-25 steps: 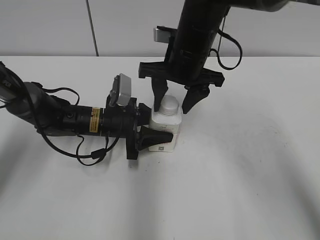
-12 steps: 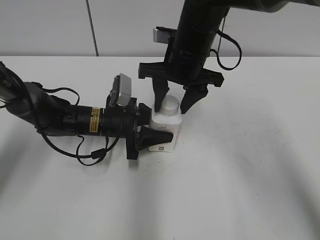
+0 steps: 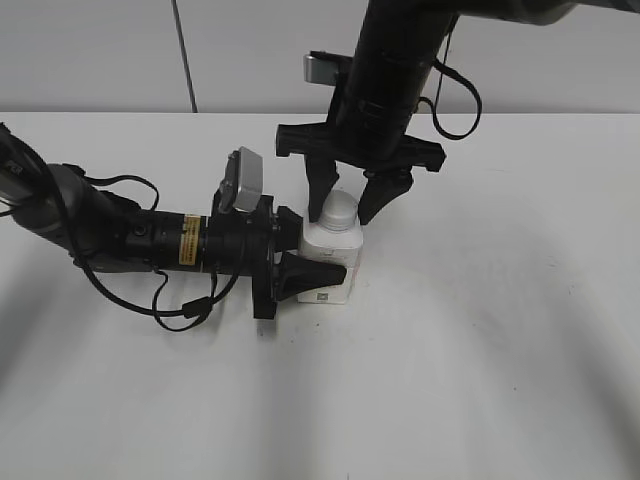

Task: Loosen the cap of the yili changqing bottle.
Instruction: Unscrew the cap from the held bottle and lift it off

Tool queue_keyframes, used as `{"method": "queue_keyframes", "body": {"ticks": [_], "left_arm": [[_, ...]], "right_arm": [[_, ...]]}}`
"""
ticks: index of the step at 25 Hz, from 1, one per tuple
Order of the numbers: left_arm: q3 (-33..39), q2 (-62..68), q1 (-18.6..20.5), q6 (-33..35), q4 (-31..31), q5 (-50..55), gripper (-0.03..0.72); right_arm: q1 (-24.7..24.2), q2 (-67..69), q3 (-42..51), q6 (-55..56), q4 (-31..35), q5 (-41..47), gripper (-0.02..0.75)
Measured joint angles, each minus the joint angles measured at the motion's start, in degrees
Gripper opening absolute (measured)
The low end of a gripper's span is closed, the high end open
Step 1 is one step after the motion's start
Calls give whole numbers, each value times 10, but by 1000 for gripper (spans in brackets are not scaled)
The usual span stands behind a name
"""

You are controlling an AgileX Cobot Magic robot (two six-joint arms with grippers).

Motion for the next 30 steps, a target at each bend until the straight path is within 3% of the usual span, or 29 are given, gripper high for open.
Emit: {"method": "queue_keyframes", "body": {"ticks": [19,22,30], "left_arm": [[0,0,0,0,0,0,376],[0,0,0,0,0,0,376],[0,0,0,0,5,0,376]], "right_arm": [[0,0,0,-35,-1,-6,396],[0,0,0,-111,-1,-6,396],[0,0,0,-441,-3,0,396]]}}
